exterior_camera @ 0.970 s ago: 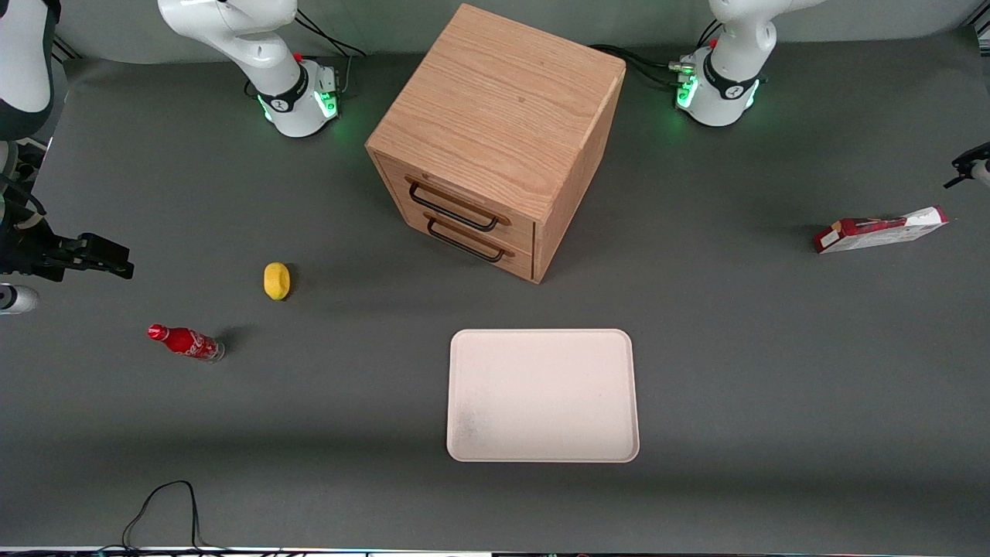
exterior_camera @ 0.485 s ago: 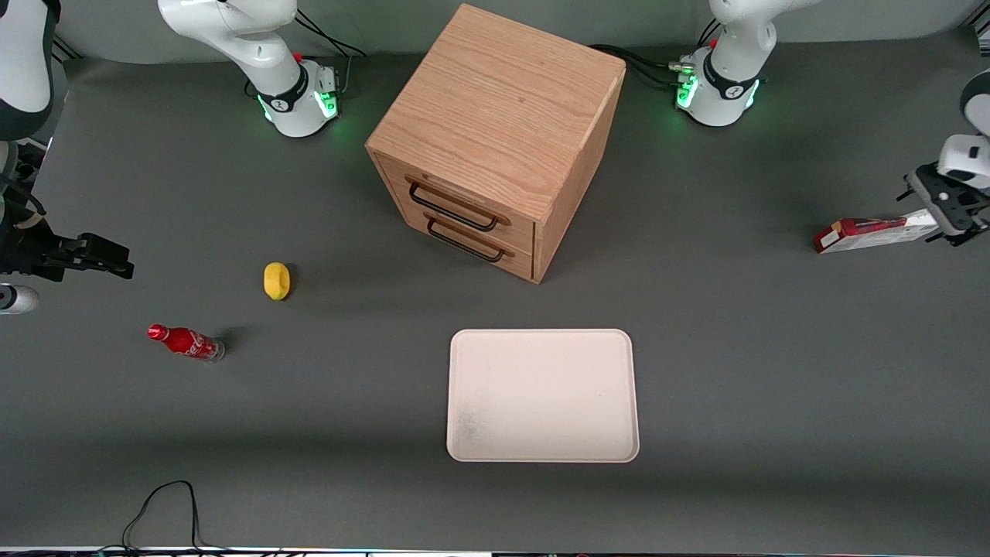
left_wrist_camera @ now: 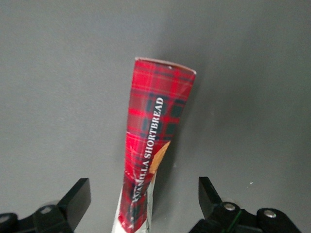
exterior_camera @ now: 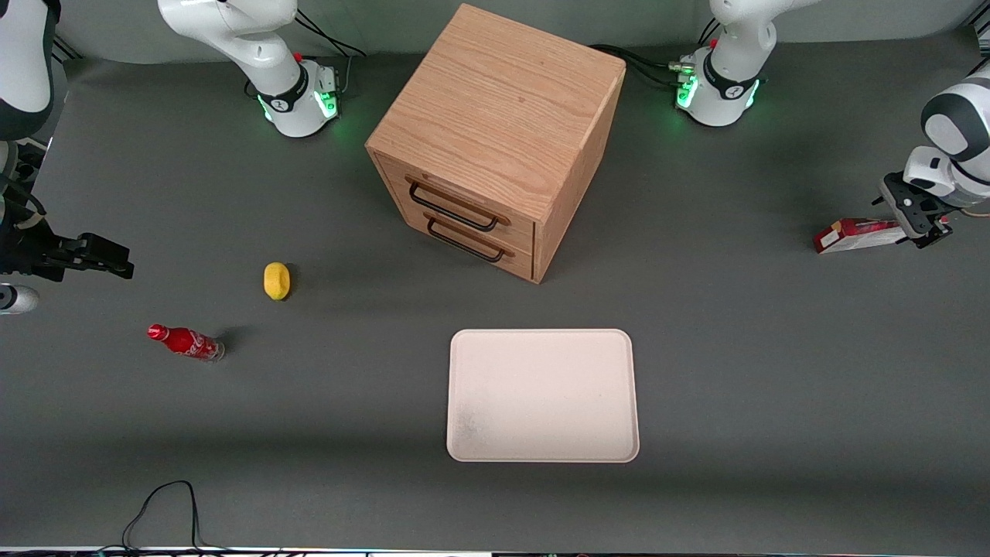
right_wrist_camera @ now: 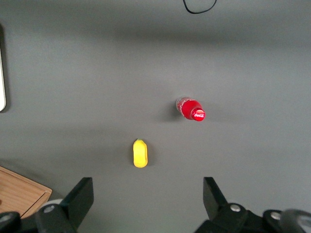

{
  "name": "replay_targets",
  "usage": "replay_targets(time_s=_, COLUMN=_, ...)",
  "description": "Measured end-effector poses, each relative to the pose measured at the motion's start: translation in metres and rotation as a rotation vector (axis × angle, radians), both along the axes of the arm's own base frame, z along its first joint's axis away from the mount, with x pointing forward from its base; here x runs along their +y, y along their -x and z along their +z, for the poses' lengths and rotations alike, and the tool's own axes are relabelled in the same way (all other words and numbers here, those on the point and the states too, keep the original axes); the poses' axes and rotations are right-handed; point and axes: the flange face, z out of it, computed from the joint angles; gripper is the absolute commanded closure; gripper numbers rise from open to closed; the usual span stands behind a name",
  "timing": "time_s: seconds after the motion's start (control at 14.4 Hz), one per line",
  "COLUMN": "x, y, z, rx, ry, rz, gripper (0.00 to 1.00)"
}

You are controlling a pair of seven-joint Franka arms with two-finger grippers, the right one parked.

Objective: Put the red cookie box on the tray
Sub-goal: 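Close the left gripper on the end of the shortbread box, then lift the box upright and carry it over the white tray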

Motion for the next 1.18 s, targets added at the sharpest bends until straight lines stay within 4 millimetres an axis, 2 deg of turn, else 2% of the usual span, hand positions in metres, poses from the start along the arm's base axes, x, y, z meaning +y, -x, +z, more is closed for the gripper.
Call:
replay_targets(time_s=0.07, x=0.001, y=0.000, z=-0.003, rx=0.000, ry=-0.001, rz=0.000, gripper=0.83)
replay_targets(time_s=0.14, x=0.001, y=0.001, z=-0.006, rx=0.003, ry=-0.001, rz=0.000, gripper=1.00)
replay_targets(time_s=0.49, x=0.001, y=0.001, z=-0.010, rx=0.005, ry=-0.002, rz=-0.004, gripper=1.00)
replay_targets(time_s=0.83, x=-0.002, y=-0.010, z=-0.001, rx=0.031, ry=0.014, rz=0.033, gripper=1.00)
replay_targets(time_s=0.97, x=-0.006, y=-0.027, z=0.018, rx=0.074, ry=0.026, rz=0.101, gripper=1.00)
replay_targets(time_s=1.18, x=-0.025, y=-0.065, z=0.061, rx=0.098, ry=0.014, rz=0.234, gripper=1.00)
